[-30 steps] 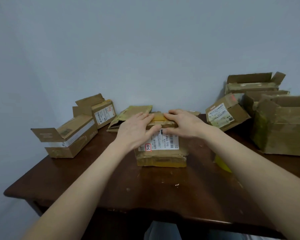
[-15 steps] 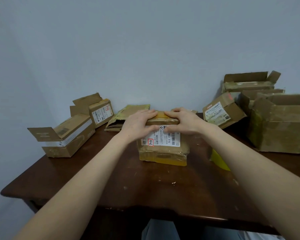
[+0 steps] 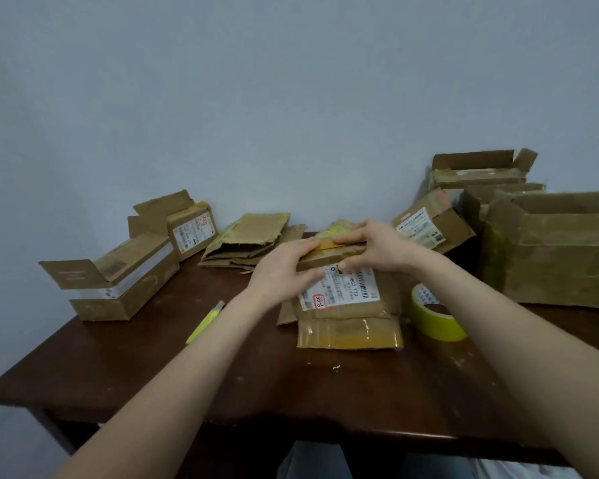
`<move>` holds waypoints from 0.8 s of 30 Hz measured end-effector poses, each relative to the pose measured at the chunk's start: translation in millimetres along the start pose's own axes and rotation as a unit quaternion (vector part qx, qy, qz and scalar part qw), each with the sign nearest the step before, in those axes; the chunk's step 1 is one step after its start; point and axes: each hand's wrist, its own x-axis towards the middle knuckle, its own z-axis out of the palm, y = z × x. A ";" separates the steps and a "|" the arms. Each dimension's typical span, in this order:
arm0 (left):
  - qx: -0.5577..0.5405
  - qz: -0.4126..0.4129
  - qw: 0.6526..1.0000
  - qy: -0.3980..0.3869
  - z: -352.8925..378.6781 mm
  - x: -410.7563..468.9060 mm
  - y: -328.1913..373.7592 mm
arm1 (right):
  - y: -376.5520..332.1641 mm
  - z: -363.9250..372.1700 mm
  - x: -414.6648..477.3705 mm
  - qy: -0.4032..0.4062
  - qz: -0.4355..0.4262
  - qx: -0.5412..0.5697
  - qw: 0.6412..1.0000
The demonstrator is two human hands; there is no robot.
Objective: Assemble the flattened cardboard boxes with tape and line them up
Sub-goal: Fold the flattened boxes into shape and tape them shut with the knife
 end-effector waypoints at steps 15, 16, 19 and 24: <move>0.205 0.027 0.976 -0.069 12.2 -8.2 1.5 | 7.0 47.8 0.2 -0.043 0.008 -0.043 0.998; 0.209 0.022 0.975 -0.073 11.3 -9.1 0.0 | 5.1 50.1 1.0 -0.036 0.002 -0.043 0.998; 0.220 0.016 0.971 -0.092 10.0 -10.6 -2.8 | -0.2 53.0 6.0 -0.043 -0.005 -0.054 0.998; 0.215 -0.002 0.968 -0.127 9.9 -3.5 -6.7 | -1.7 51.8 15.6 -0.068 0.009 -0.105 0.992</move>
